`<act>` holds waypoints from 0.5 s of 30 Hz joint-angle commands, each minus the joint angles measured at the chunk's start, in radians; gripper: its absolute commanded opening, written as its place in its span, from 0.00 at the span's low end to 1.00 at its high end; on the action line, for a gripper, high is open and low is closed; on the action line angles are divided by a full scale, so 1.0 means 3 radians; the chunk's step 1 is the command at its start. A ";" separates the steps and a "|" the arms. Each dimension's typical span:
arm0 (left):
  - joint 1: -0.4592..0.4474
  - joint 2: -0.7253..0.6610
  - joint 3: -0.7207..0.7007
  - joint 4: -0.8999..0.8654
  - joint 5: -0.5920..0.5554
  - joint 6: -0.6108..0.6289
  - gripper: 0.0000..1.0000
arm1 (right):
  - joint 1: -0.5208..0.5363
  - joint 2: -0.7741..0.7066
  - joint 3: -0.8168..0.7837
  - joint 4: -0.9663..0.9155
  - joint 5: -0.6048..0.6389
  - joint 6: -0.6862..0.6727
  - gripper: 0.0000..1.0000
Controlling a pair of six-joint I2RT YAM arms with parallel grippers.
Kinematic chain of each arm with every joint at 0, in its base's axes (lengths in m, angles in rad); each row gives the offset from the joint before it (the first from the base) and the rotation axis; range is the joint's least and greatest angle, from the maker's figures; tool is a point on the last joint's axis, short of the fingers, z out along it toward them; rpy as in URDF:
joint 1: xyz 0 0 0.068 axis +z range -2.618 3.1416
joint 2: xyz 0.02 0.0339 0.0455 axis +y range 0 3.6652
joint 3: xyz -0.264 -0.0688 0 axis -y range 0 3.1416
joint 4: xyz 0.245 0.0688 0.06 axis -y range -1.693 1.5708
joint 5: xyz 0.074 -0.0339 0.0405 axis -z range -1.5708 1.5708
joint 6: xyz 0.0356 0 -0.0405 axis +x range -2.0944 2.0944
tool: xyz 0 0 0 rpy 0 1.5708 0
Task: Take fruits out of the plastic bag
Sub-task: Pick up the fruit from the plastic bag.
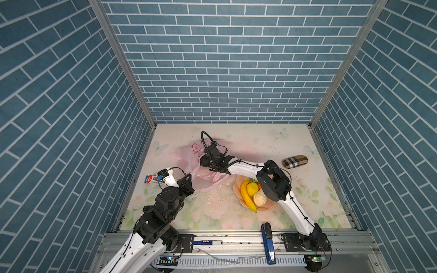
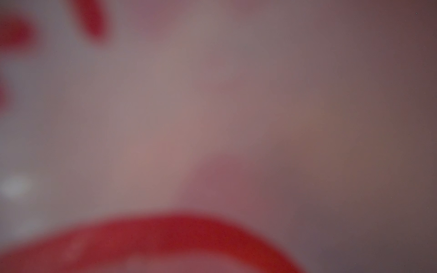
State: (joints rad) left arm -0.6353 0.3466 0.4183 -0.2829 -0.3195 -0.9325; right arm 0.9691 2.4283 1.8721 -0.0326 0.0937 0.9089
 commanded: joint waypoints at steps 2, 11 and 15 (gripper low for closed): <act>-0.0020 -0.0046 -0.0043 -0.0075 -0.0004 -0.0014 0.00 | -0.0024 0.0136 0.0156 -0.0045 0.0061 0.0163 0.85; -0.0020 -0.0053 -0.0029 -0.0080 -0.0044 0.0000 0.00 | -0.0028 0.0086 0.0055 0.0031 0.0037 0.0142 0.74; -0.0024 -0.0065 -0.0024 -0.0061 -0.0079 0.0017 0.00 | -0.0033 0.0024 -0.0028 0.0085 -0.0031 0.0092 0.65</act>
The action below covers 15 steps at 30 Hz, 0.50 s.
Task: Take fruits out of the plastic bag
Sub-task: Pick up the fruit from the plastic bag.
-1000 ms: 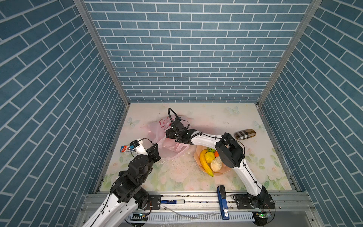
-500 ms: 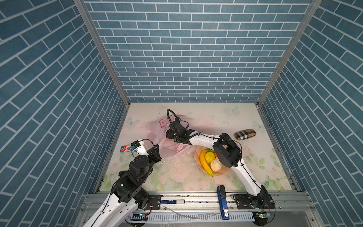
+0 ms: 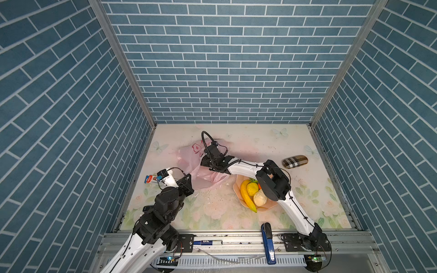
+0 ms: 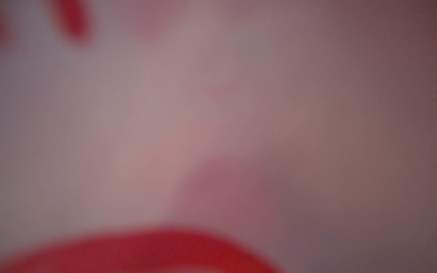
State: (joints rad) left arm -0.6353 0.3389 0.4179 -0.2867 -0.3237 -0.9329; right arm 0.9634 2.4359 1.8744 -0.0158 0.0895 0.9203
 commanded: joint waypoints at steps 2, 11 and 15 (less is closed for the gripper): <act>-0.0021 -0.0038 -0.0019 -0.0029 -0.0085 0.0034 0.00 | -0.0005 -0.0057 -0.0096 0.0048 -0.0067 0.0003 0.59; -0.0022 -0.0025 -0.0007 0.0043 -0.0177 0.0113 0.00 | 0.0067 -0.0398 -0.0442 0.0064 -0.0164 -0.0190 0.47; -0.0020 -0.0025 -0.0015 0.0091 -0.0242 0.0146 0.00 | 0.0133 -0.0570 -0.0536 -0.0067 -0.0294 -0.0327 0.46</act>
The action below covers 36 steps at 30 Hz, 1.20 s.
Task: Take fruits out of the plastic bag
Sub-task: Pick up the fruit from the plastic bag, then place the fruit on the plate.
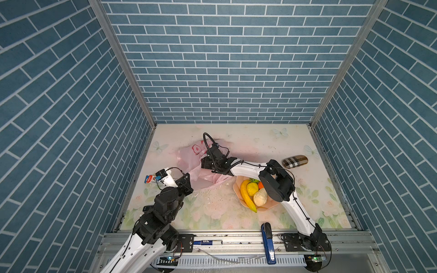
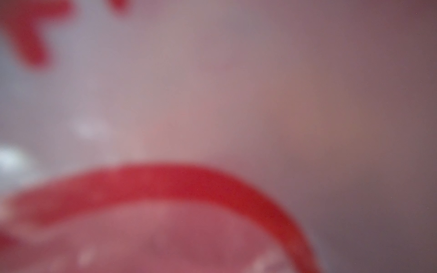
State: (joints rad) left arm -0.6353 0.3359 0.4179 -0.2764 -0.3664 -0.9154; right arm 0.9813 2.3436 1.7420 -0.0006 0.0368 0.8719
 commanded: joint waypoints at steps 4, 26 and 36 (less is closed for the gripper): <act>-0.0021 -0.0024 -0.0029 0.0094 -0.0163 0.0119 0.00 | 0.0126 -0.0451 -0.0197 -0.0306 -0.0324 -0.0239 0.45; -0.0021 0.0025 -0.0049 0.0267 -0.0346 0.0243 0.00 | 0.0286 -0.1754 -0.0946 -0.1565 -0.0839 -0.0691 0.43; -0.0020 0.0051 -0.0018 0.0261 -0.0377 0.0288 0.00 | 0.0275 -0.2462 -0.1277 -0.2181 -0.0347 -0.0748 0.43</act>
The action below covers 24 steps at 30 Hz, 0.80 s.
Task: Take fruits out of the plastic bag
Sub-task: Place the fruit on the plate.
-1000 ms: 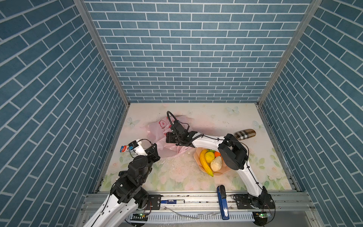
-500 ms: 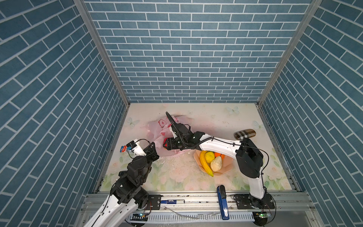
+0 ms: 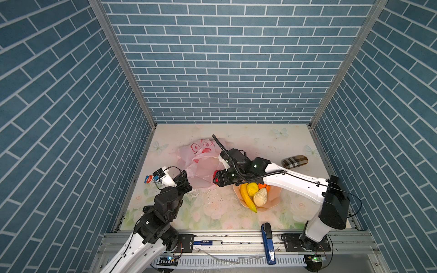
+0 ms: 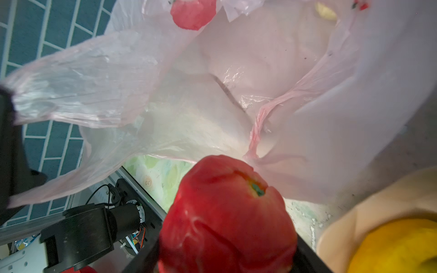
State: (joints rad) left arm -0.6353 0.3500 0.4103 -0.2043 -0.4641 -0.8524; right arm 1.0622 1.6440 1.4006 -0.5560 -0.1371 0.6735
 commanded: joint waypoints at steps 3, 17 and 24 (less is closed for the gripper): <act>-0.0024 0.0004 0.0021 0.0011 -0.0051 0.0095 0.00 | -0.0041 -0.0242 -0.0233 -0.0477 0.0360 -0.0082 0.43; -0.0021 0.0007 0.0033 0.0006 -0.0020 0.0101 0.00 | -0.0406 -0.0224 -0.0465 -0.0690 0.0584 -0.0204 0.43; -0.0020 -0.0042 0.0023 -0.0027 -0.0033 0.0095 0.00 | -0.0443 -0.0050 -0.0445 -0.0685 0.0631 -0.0261 0.44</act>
State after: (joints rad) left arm -0.6353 0.3481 0.4103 -0.2050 -0.4675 -0.8375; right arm 0.9337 1.6058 1.2831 -0.7334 0.0242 0.6228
